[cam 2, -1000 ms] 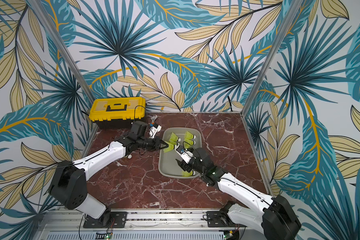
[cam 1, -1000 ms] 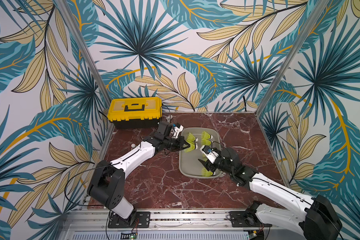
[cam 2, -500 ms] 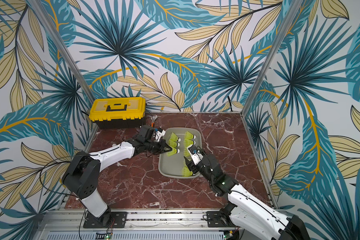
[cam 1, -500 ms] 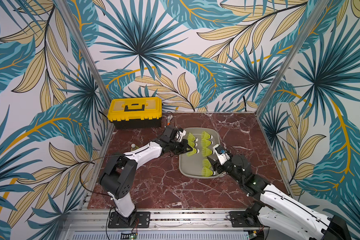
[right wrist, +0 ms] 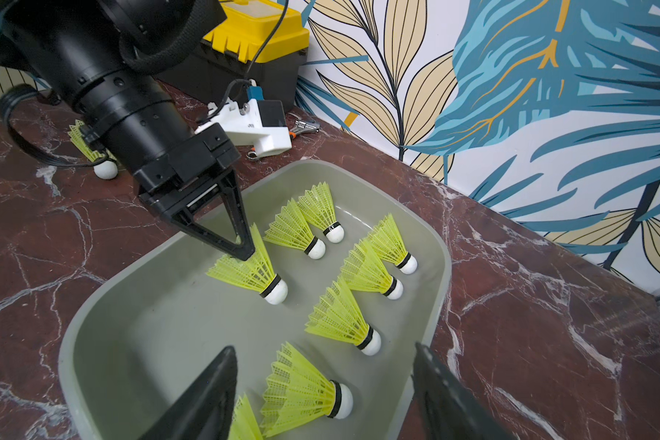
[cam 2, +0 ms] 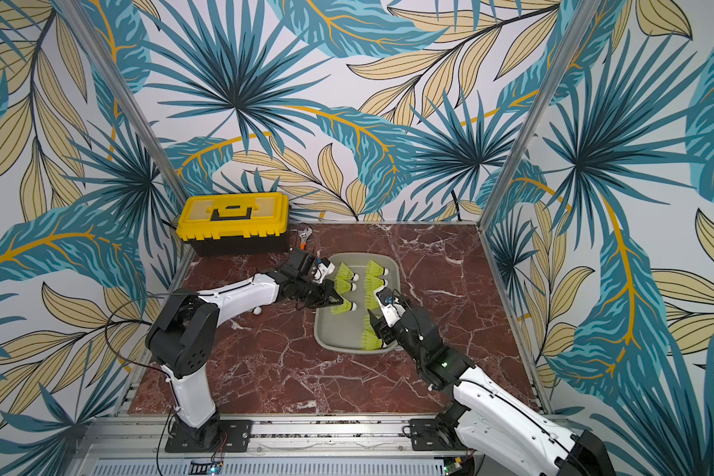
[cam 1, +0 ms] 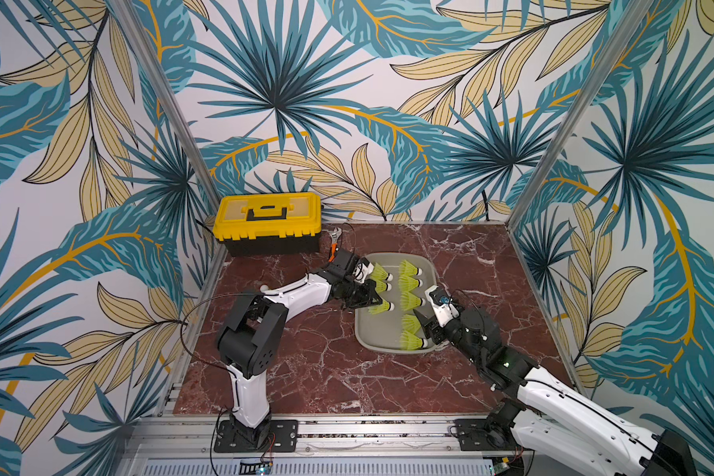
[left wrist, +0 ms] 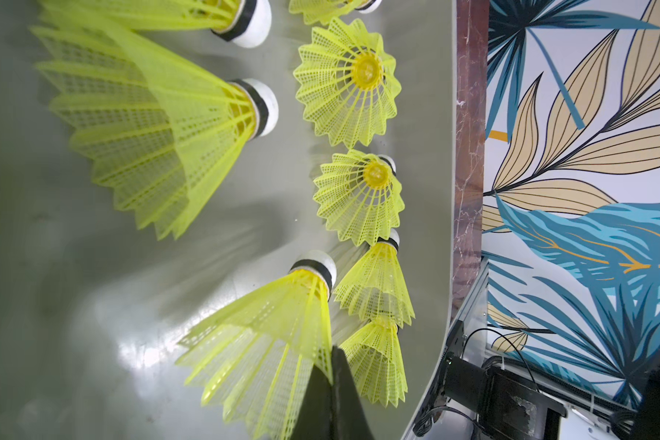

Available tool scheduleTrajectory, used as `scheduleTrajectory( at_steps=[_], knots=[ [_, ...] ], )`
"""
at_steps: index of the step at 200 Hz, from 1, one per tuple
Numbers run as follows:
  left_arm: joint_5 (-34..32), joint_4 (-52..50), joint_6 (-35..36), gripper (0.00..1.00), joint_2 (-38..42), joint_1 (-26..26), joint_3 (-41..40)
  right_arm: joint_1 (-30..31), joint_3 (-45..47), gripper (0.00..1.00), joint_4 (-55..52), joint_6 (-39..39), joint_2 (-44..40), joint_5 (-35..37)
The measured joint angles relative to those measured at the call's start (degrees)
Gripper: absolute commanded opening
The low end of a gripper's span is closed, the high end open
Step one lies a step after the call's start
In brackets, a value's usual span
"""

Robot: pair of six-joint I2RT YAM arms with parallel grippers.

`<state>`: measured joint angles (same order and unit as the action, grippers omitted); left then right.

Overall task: Put the shuttlecocks into the storage box
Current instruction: Place the shuttlecock in the storage box.

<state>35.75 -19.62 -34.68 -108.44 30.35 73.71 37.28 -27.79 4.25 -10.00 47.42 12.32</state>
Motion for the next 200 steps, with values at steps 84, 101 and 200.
scheduleTrajectory(
  at_steps=[84,101,200],
  knots=[
    [-2.4,-6.4,4.0,0.0,-4.0,0.0,5.3,0.0,1.0,0.73,-0.3,0.4,-0.1,0.7],
    [-2.7,-6.8,4.3,0.0,-4.6,0.0,6.0,0.0,1.0,0.73,-0.2,0.6,-0.1,0.9],
    [-6.8,-8.1,4.7,0.01,-5.9,0.0,9.0,0.0,2.2,0.73,-0.3,0.8,-0.6,1.6]
  ],
)
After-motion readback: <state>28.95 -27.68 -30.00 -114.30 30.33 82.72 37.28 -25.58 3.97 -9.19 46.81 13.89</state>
